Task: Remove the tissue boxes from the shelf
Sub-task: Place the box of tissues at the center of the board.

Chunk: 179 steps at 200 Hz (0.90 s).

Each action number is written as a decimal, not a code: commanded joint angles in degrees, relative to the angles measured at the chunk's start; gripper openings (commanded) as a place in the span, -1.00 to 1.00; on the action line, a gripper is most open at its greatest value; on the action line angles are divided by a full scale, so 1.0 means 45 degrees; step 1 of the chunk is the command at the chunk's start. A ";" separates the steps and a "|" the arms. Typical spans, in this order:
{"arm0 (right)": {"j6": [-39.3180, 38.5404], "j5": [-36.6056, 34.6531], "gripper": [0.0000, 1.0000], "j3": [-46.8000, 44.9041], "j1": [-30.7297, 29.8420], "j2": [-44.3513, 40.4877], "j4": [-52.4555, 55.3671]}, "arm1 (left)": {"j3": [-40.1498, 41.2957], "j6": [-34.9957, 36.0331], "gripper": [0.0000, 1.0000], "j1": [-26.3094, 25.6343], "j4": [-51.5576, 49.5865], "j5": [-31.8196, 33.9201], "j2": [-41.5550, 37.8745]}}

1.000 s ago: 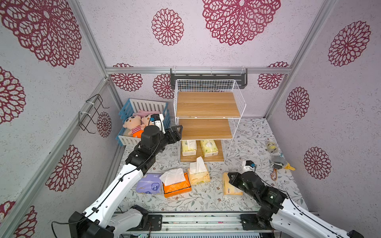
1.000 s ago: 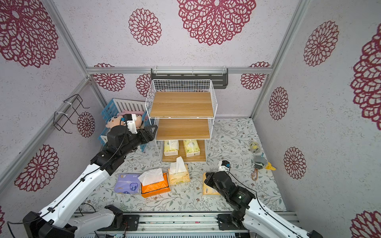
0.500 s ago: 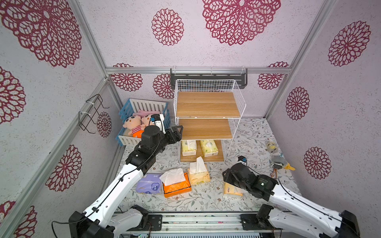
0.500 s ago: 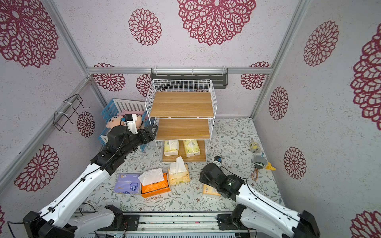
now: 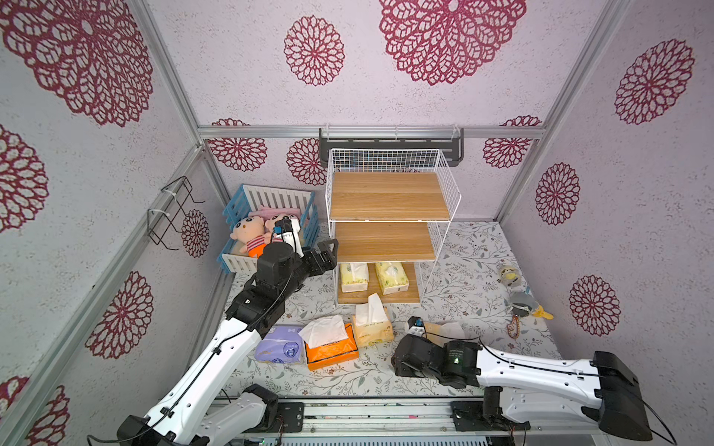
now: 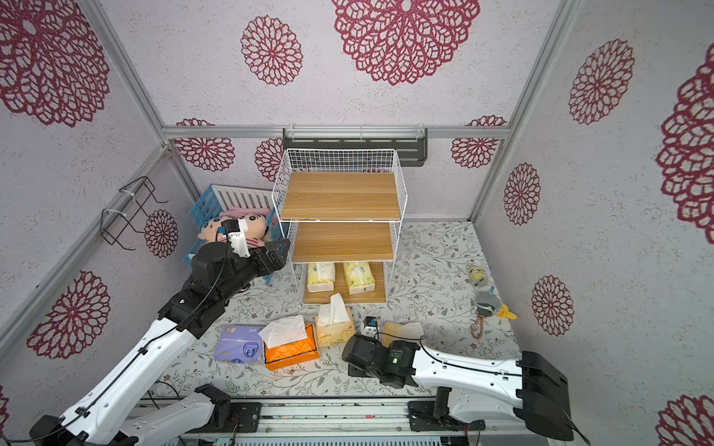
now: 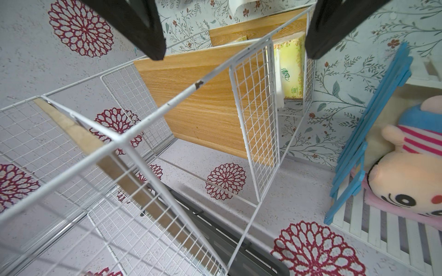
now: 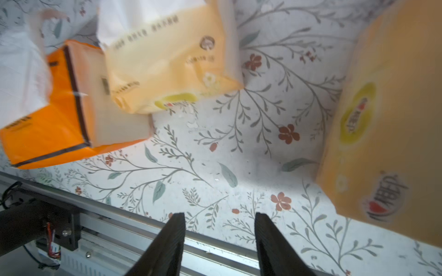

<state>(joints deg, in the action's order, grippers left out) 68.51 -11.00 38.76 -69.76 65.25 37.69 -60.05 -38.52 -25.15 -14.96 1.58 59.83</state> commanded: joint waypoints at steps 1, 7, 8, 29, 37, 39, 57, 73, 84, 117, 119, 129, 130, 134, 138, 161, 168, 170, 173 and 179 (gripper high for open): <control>0.0911 0.0165 0.05 -0.0723 -0.0066 -0.0686 -0.0213 | -0.0029 0.0244 0.98 -0.0037 -0.0466 0.0237 -0.0239; 0.1139 0.0095 0.05 -0.0956 -0.0065 -0.0987 0.0046 | -0.0034 0.0253 0.98 -0.0038 -0.0530 0.0250 -0.0280; 0.1190 0.0089 0.05 -0.0996 -0.0065 -0.1054 0.0083 | -0.0024 0.0257 0.98 -0.0037 -0.0536 0.0252 -0.0294; 0.1980 -0.0282 0.06 -0.1714 -0.0044 -0.2462 0.1210 | 0.0027 0.0240 0.98 -0.0048 -0.0639 0.0314 -0.0421; 0.2329 -0.0512 0.06 -0.1865 0.0007 -0.2944 0.1837 | 0.0063 0.0221 0.99 -0.0038 -0.0621 0.0331 -0.0444; 0.2396 -0.0589 0.06 -0.1912 0.0036 -0.3042 0.1999 | 0.0064 0.0201 0.99 -0.0037 -0.0616 0.0327 -0.0445; 0.2667 -0.0863 0.07 -0.2290 0.0521 -0.3997 0.2773 | 0.0065 0.0163 0.99 -0.0046 -0.0570 0.0319 -0.0444; 0.2662 -0.0984 0.10 -0.2548 0.1230 -0.4822 0.2971 | 0.0035 0.0101 0.99 -0.0056 -0.0604 0.0255 -0.0391; 0.2424 -0.0966 0.11 -0.2665 0.1825 -0.5332 0.2921 | 0.0005 0.0057 0.99 -0.0056 -0.0711 0.0183 -0.0411; 0.0804 -0.0638 0.10 -0.2383 0.3585 -0.5325 0.2591 | 0.0192 0.0017 1.00 -0.0071 -0.1064 0.0366 -0.0822; 0.0706 -0.0610 0.10 -0.2344 0.3650 -0.5254 0.2554 | 0.0223 0.0028 1.00 -0.0060 -0.1068 0.0399 -0.0856; 0.0167 -0.0606 0.10 -0.2111 0.3895 -0.4721 0.2341 | 0.0295 0.0071 0.99 -0.0047 -0.1140 0.0523 -0.1004; 0.0108 -0.0604 0.10 -0.2081 0.3917 -0.4670 0.2315 | 0.0297 0.0068 0.98 -0.0052 -0.1154 0.0544 -0.1007; -0.0102 -0.0619 0.10 -0.1984 0.4022 -0.4422 0.2210 | 0.0300 0.0112 0.98 -0.0056 -0.1198 0.0633 -0.1057; -0.0307 -0.0613 0.10 -0.1905 0.4120 -0.4170 0.2094 | 0.0298 0.0149 0.97 -0.0042 -0.1279 0.0698 -0.1093; -0.1614 -0.0391 0.12 -0.1576 0.4993 -0.2755 0.1215 | 0.0133 0.0318 0.95 -0.0037 -0.1745 0.0955 -0.1071; -0.2005 -0.0306 0.12 -0.1530 0.5356 -0.2398 0.0938 | 0.0086 0.0356 0.95 -0.0035 -0.1844 0.1014 -0.1072; -0.2120 -0.0283 0.13 -0.1526 0.5485 -0.2315 0.0852 | 0.0084 0.0343 0.94 -0.0022 -0.1869 0.1030 -0.1070; -0.2297 -0.0239 0.12 -0.1515 0.5673 -0.2204 0.0766 | 0.0069 0.0343 0.94 -0.0025 -0.1897 0.1034 -0.1070; -0.2621 -0.0168 0.12 -0.1505 0.6080 -0.1990 0.0596 | 0.0069 0.0355 0.94 0.0001 -0.1953 0.1064 -0.1084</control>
<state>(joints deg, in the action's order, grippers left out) 65.43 -11.94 30.17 -47.40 53.36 45.74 -59.31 -37.93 -25.12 -21.34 4.75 55.11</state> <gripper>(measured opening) 0.562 0.974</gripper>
